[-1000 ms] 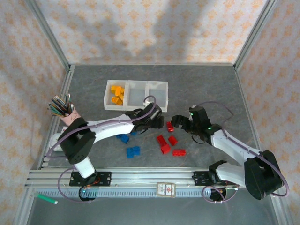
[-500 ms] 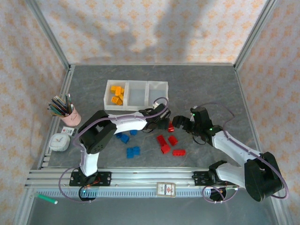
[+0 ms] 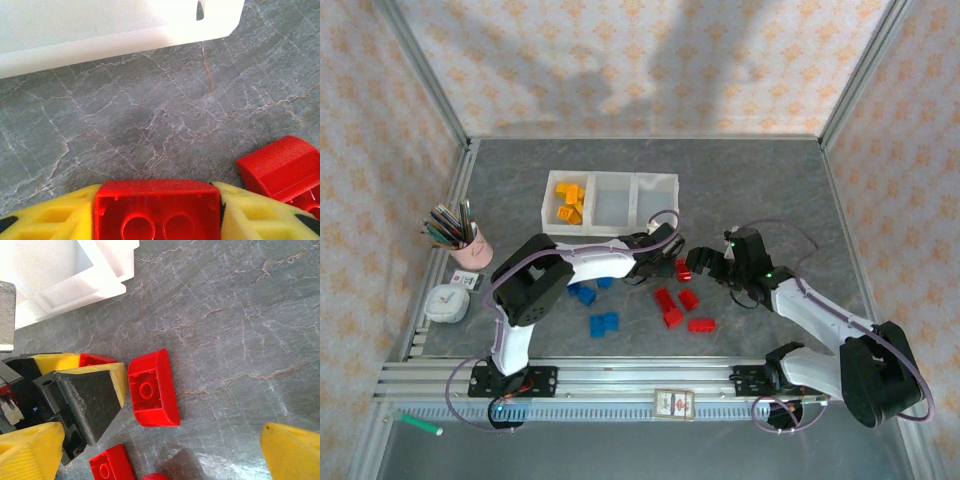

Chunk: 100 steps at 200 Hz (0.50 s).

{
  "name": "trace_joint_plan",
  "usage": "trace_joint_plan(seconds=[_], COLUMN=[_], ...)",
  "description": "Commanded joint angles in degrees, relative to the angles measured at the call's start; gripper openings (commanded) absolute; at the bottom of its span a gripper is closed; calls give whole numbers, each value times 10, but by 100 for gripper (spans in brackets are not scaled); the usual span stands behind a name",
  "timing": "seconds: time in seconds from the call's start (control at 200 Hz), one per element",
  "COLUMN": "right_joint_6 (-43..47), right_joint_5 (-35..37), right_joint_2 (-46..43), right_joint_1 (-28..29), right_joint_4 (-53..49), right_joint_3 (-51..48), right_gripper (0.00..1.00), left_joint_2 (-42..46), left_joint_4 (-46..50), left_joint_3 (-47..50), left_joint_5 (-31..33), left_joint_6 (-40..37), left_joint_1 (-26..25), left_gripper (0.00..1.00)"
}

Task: Sort the legos into containers by color
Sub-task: Pick up the lego from the center of the table.

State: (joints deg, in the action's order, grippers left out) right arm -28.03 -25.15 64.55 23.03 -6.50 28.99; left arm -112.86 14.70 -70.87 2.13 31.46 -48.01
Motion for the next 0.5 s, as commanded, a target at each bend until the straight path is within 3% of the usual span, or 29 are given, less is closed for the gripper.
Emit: trace_joint_plan(seconds=[0.0,0.305,0.495], right_joint_6=[19,39,41], right_joint_5=[-4,-22,-20], right_joint_2=[3,8,28], right_joint_1=[-3,-1,30], right_joint_4=[2,-12,-15], right_joint_3=[16,49,88], right_gripper=[100,100,100], left_joint_2=[16,105,180], left_joint_4=[3,-11,9], left_joint_3=[6,46,71], left_joint_5=[6,1,52], left_joint_6=[-3,13,11], left_joint_1=[-2,-2,5], left_gripper=[49,44,43])
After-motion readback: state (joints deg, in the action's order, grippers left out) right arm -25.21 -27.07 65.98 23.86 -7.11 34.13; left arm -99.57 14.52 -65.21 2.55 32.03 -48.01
